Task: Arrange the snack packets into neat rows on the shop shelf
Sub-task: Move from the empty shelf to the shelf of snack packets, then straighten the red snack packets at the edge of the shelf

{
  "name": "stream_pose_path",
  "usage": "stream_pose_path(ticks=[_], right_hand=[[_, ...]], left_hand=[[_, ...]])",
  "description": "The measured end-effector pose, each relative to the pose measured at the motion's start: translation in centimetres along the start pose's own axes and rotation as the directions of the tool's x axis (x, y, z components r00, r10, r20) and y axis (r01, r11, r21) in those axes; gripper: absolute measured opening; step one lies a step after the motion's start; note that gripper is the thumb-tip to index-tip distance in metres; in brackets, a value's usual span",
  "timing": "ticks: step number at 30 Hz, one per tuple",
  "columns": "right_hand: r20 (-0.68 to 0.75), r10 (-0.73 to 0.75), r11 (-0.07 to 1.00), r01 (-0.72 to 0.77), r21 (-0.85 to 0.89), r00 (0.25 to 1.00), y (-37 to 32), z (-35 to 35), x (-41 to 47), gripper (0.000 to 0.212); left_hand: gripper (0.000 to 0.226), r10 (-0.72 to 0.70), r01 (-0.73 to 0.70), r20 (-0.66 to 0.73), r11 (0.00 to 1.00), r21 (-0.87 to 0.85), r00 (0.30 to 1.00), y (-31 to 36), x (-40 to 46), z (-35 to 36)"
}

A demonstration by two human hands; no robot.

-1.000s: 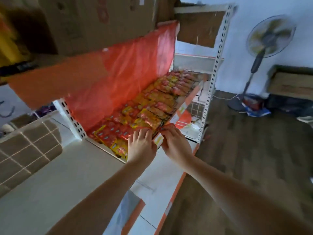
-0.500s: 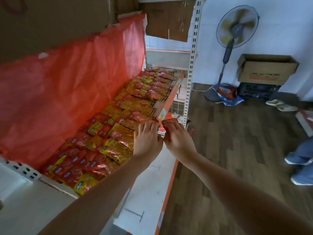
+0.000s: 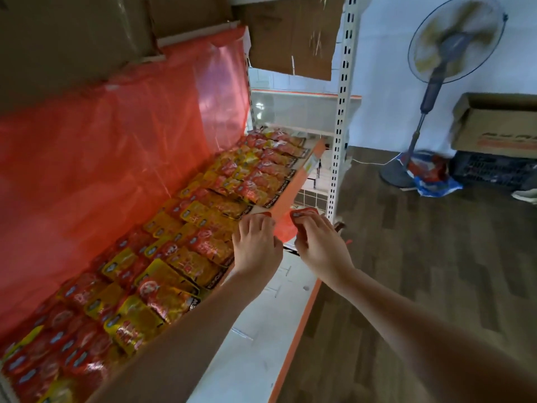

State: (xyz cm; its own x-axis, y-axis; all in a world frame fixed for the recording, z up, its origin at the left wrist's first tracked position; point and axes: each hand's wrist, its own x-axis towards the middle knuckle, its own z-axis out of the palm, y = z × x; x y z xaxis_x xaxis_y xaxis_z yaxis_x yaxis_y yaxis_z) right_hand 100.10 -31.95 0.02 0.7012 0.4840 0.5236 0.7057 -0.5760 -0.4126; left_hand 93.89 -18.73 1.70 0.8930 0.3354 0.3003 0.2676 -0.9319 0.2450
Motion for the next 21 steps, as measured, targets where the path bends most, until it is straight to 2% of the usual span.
stream_pose_path(ticks=[3, 7, 14, 21], right_hand=[[0.031, -0.085, 0.996, 0.084, 0.036, 0.996, 1.7, 0.2, 2.1, 0.029], [0.066, -0.181, 0.977, 0.172, 0.128, 0.981, 1.9, 1.5, 4.8, 0.023], [0.151, -0.291, 0.935, 0.247, 0.255, 0.945, 0.4, 4.1, 8.8, 0.025], [0.301, -0.358, 0.925, 0.291, 0.246, 0.884, 0.3, 7.1, 13.6, 0.039]], left_hand=[[0.031, -0.078, 0.078, -0.020, 0.997, 0.013, 0.997, 0.7, 1.4, 0.2], [0.029, -0.249, 0.249, -0.006, 0.968, 0.031, 0.969, 0.3, 2.3, 0.0], [0.032, -0.349, 0.349, -0.013, 0.932, 0.097, 0.937, -2.3, 5.3, 0.0], [0.037, -0.470, 0.465, 0.026, 0.879, 0.105, 0.882, -4.0, 8.2, 0.5]])
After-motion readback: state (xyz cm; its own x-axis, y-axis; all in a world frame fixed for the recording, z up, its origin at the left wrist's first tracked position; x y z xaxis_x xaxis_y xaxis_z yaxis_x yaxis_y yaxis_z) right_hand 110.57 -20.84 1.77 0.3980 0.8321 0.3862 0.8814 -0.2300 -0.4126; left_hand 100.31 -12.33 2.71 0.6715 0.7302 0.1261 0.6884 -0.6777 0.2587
